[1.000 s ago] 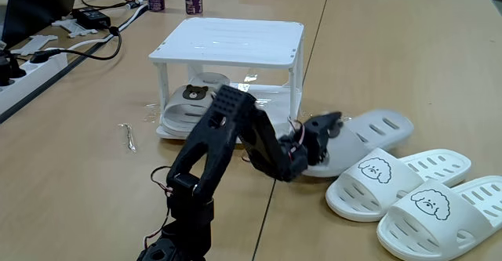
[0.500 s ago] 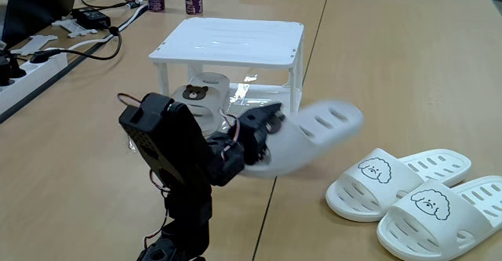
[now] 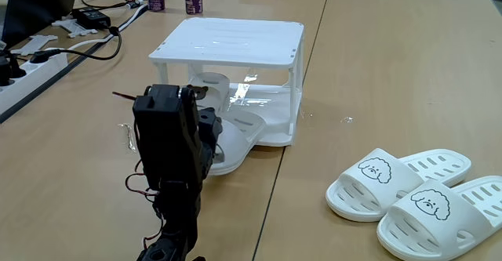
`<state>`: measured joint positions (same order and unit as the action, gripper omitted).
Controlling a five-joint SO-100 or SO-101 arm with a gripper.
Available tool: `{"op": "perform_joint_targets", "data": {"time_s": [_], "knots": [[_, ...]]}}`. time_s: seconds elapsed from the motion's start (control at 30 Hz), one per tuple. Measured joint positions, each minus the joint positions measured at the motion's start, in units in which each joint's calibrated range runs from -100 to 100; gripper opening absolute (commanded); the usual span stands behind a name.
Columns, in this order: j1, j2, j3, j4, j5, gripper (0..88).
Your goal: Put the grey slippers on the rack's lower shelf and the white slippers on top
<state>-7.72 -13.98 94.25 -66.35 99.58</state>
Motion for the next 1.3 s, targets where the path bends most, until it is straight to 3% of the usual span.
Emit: {"op": "perform_joint_targets", "data": {"time_s": [0.47,0.9,0.97,1.07,1.13,1.3], "knots": [[0.7,40.3,-51.6,0.3,0.0,0.6],[2.2,62.7,-103.4,32.4,0.0,0.8],[2.2,62.8,-104.0,33.4,0.0,7.5],[2.2,62.8,-104.0,33.4,0.0,30.3],[2.2,62.8,-104.0,33.4,0.0,39.8],[2.2,57.2,-96.9,32.6,0.1,42.2]]}}
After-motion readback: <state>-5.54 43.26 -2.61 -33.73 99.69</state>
